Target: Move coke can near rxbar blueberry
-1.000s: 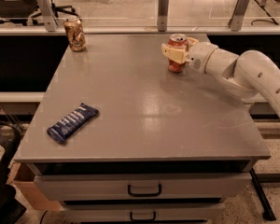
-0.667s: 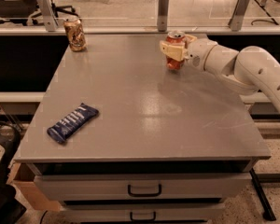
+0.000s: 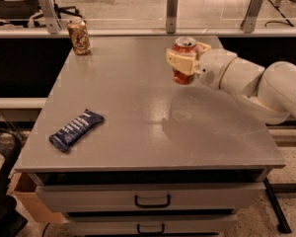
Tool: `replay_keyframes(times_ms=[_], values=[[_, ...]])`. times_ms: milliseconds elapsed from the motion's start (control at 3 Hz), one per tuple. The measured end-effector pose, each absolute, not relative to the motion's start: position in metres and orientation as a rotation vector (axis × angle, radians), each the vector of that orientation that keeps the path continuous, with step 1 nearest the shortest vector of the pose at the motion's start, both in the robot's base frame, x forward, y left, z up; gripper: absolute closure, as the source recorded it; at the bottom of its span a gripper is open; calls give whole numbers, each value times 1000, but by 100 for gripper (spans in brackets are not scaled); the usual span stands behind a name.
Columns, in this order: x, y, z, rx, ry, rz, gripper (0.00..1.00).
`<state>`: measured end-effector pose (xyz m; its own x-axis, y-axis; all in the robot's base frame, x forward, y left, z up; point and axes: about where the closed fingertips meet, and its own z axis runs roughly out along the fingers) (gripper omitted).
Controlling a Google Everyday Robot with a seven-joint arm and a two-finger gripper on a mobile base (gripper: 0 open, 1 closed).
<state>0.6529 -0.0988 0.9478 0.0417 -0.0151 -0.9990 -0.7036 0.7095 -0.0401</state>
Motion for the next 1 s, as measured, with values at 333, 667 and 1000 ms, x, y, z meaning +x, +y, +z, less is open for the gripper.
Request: replay_keyframes(times_ms=[333,667,1000], values=[[596,-82,931,-625,1446,597,100],[539,-55,926,-646,1420,632,100],[495,-19,939,-716,1380,640,100]])
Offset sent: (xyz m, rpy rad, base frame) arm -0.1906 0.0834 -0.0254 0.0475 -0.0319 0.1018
